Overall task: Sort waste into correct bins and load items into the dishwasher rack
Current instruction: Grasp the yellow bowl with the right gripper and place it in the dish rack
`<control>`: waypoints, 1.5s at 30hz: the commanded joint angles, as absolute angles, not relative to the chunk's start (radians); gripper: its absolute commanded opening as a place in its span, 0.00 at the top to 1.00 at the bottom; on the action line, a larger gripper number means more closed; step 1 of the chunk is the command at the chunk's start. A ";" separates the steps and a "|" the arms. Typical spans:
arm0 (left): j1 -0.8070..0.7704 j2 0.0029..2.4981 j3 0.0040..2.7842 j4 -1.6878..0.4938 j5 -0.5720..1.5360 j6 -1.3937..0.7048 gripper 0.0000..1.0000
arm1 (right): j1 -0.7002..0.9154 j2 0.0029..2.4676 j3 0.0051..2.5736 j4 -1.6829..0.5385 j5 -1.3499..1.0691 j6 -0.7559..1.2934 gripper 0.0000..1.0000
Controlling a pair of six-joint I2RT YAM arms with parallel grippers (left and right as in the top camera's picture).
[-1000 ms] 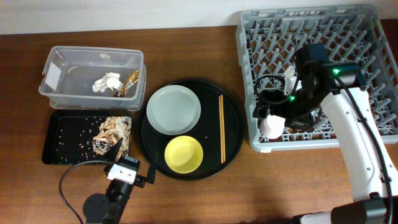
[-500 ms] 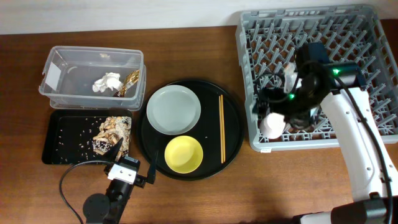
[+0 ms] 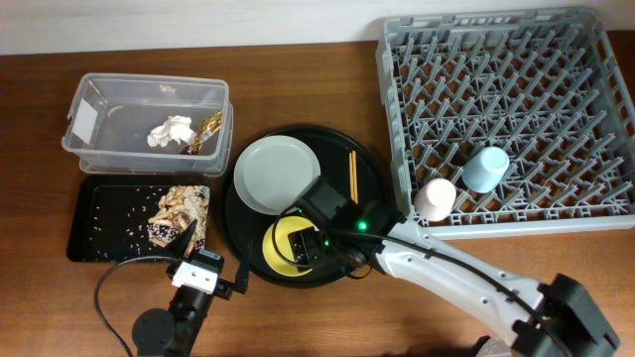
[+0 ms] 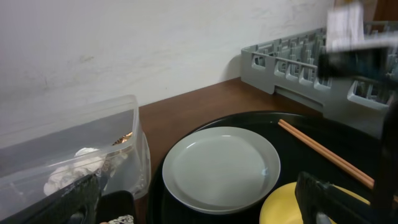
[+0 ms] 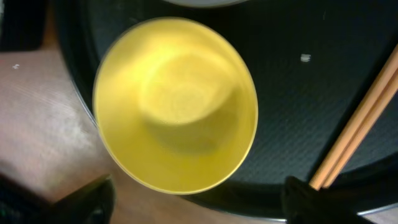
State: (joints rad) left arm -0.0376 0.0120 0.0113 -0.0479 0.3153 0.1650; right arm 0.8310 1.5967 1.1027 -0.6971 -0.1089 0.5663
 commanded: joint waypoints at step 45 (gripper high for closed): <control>-0.031 0.006 0.009 -0.054 0.329 0.174 0.01 | 0.405 1.724 1.286 -0.654 0.855 0.031 0.19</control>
State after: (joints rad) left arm -0.0376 0.0101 0.0120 -0.0490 0.3183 0.1650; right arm 0.3805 1.8282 1.2297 -0.6079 0.9539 -0.0879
